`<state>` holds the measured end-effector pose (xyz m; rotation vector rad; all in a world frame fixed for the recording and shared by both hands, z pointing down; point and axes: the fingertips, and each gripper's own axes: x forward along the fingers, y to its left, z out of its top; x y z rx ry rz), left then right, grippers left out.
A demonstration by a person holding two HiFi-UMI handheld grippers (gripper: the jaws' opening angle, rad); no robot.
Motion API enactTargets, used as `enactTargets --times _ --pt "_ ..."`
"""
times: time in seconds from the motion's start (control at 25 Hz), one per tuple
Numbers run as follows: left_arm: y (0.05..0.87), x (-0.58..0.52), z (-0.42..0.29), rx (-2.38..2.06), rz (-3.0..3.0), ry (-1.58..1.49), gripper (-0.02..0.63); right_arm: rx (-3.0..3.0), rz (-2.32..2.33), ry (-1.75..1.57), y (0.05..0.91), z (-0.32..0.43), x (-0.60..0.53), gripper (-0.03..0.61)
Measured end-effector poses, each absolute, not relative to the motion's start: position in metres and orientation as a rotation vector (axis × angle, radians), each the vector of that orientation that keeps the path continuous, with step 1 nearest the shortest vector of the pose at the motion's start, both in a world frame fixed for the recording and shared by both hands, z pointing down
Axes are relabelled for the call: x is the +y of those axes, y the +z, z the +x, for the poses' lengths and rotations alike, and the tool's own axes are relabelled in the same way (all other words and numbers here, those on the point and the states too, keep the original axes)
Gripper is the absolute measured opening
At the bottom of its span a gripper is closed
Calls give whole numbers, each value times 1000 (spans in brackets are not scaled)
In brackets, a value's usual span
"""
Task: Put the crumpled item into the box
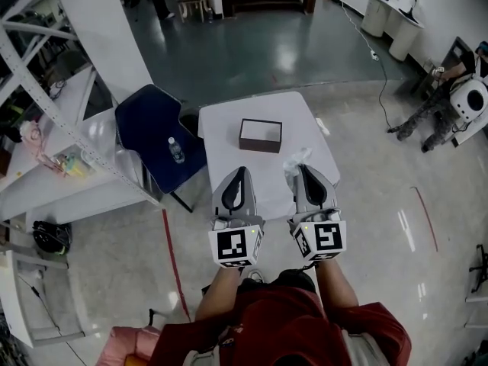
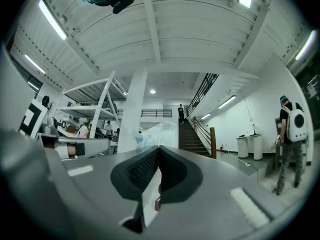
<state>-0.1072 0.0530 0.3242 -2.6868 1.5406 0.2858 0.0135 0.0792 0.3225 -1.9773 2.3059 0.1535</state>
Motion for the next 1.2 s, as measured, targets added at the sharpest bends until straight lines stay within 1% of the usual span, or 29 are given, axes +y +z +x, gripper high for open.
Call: enactTargets --times 0.44,0.88,1.2 --pt "329 21 -99 1525 -2688 275 3 2294 -1979 160 326 19 45 5" --pt "328 -29 -45 1548 -2662 265 3 2332 -1944 163 326 71 -9 5" --pt "323 -75 5 1562 -2637 244 3 2314 -1924 128 325 125 -57 5"
